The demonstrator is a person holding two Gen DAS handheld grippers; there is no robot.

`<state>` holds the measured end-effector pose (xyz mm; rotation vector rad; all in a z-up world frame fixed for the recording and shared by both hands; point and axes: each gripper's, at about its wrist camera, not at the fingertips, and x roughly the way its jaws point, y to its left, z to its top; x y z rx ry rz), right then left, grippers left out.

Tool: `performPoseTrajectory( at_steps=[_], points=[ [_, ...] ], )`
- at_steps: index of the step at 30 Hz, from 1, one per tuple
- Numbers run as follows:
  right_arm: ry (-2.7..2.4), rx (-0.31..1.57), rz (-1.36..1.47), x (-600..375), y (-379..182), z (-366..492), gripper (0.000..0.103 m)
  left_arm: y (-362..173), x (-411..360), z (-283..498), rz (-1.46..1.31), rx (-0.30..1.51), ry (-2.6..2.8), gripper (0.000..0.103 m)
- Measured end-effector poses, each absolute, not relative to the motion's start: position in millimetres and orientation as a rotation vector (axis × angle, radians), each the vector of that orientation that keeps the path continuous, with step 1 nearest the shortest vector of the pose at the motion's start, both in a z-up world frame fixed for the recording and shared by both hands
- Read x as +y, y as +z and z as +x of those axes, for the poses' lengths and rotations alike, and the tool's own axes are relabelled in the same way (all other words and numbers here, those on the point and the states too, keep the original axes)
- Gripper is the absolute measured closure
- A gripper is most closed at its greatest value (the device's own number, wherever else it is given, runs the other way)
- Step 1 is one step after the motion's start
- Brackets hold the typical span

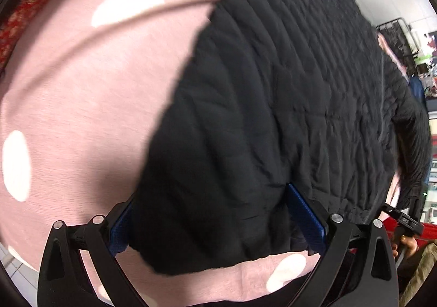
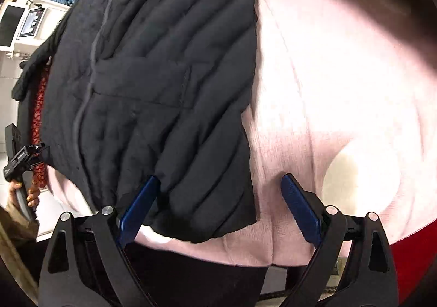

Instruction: Fold large clothes

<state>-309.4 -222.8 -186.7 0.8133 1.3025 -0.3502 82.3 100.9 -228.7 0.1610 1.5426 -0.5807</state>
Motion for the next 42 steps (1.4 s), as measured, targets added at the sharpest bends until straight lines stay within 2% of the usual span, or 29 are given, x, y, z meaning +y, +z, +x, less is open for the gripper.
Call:
performPoseTrajectory(
  at_steps=[1,2,3,4,5,6,7,9,10,11,12,17,21,25,27,28,29,30,32,35,40,42],
  points=[
    [-0.358,1.304,0.791,-219,-186,-308,0.013,-229,95,79,0.19,1.528,-0.572,0.007],
    [-0.361,1.298,0.763,-214,-183,-308,0.023,-229,91,77,0.208,1.519,-0.57,0.007],
    [-0.341,1.283,0.752,-210,-177,-307,0.044,-228,86,74,0.22,1.512,-0.578,0.01],
    [-0.317,1.277,0.762,-206,-171,-306,0.052,-225,81,72,0.223,1.508,-0.602,0.014],
    [-0.304,1.274,0.767,-205,-166,-306,0.063,-222,78,71,0.231,1.505,-0.616,0.023],
    [-0.293,1.267,0.765,-202,-162,-306,0.069,-219,75,69,0.246,1.501,-0.636,0.03],
    [-0.282,1.26,0.771,-202,-160,-306,0.071,-216,73,67,0.26,1.498,-0.648,0.033],
    [-0.267,1.233,0.812,-204,-152,-311,0.082,-209,73,65,0.284,1.486,-0.668,0.058],
    [-0.255,1.201,0.844,-206,-144,-316,0.085,-204,74,64,0.283,1.485,-0.683,0.064],
    [-0.241,1.177,0.859,-210,-134,-320,0.088,-198,74,62,0.276,1.482,-0.702,0.082],
    [-0.222,1.143,0.872,-212,-121,-325,0.09,-184,75,58,0.266,1.465,-0.749,0.087],
    [-0.171,1.104,0.859,-213,-66,-345,0.091,-129,78,41,0.272,1.389,-0.924,0.092],
    [-0.182,1.167,0.84,-217,-60,-361,0.091,-131,84,21,0.33,1.429,-0.958,0.092],
    [-0.223,1.288,0.857,-215,-100,-365,0.091,-187,81,4,0.496,1.513,-0.846,0.088],
    [-0.28,1.353,0.859,-212,-127,-361,0.088,-209,82,7,0.487,1.569,-0.768,0.073],
    [-0.317,1.368,0.867,-213,-135,-361,0.085,-213,83,9,0.473,1.579,-0.726,0.067],
    [-0.355,1.372,0.897,-215,-142,-364,0.079,-214,83,12,0.466,1.584,-0.699,0.055],
    [-0.376,1.369,0.926,-218,-144,-365,0.069,-213,85,16,0.46,1.591,-0.671,0.044],
    [-0.45,1.355,0.992,-227,-142,-376,0.052,-207,90,23,0.478,1.573,-0.637,0.027],
    [-0.514,1.303,0.961,-243,-119,-385,0.049,-182,95,37,0.556,1.466,-0.58,0.02],
    [-0.484,1.221,0.8,-249,-74,-349,0.037,-142,68,55,0.56,1.318,-0.582,0.016],
    [-0.4,1.241,0.713,-239,-70,-310,0.028,-136,47,55,0.529,1.296,-0.632,0.015]
  ],
)
